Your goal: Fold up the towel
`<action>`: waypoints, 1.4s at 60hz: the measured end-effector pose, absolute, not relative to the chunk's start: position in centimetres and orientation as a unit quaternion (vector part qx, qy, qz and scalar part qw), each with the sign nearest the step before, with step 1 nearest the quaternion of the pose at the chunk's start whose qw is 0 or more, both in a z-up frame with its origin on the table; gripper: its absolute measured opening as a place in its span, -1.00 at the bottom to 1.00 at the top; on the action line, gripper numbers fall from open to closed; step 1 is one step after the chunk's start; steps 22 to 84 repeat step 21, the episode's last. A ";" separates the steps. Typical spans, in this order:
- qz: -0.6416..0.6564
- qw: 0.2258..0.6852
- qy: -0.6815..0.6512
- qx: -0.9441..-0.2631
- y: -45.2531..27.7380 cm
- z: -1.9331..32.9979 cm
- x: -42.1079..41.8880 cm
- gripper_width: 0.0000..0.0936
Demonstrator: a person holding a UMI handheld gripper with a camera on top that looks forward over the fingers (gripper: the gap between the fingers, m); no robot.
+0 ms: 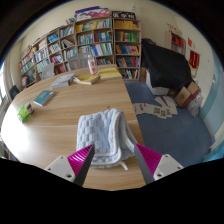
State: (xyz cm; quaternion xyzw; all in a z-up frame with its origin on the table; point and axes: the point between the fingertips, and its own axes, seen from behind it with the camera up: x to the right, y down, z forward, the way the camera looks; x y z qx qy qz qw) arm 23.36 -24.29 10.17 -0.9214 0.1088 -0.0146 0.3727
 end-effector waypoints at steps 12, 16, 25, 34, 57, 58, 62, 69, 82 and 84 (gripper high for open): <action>-0.010 0.390 0.146 -0.909 -31.0 15.3 16.9 0.78; 0.003 0.396 0.164 -0.904 -33.0 16.3 14.7 0.79; 0.010 0.399 0.191 -0.897 -34.9 17.2 13.0 0.78; 0.010 0.399 0.191 -0.897 -34.9 17.2 13.0 0.78; 0.010 0.399 0.191 -0.897 -34.9 17.2 13.0 0.78; 0.010 0.399 0.191 -0.897 -34.9 17.2 13.0 0.78; 0.010 0.399 0.191 -0.897 -34.9 17.2 13.0 0.78; 0.010 0.399 0.191 -0.897 -34.9 17.2 13.0 0.78; 0.010 0.399 0.191 -0.897 -34.9 17.2 13.0 0.78; 0.010 0.399 0.191 -0.897 -34.9 17.2 13.0 0.78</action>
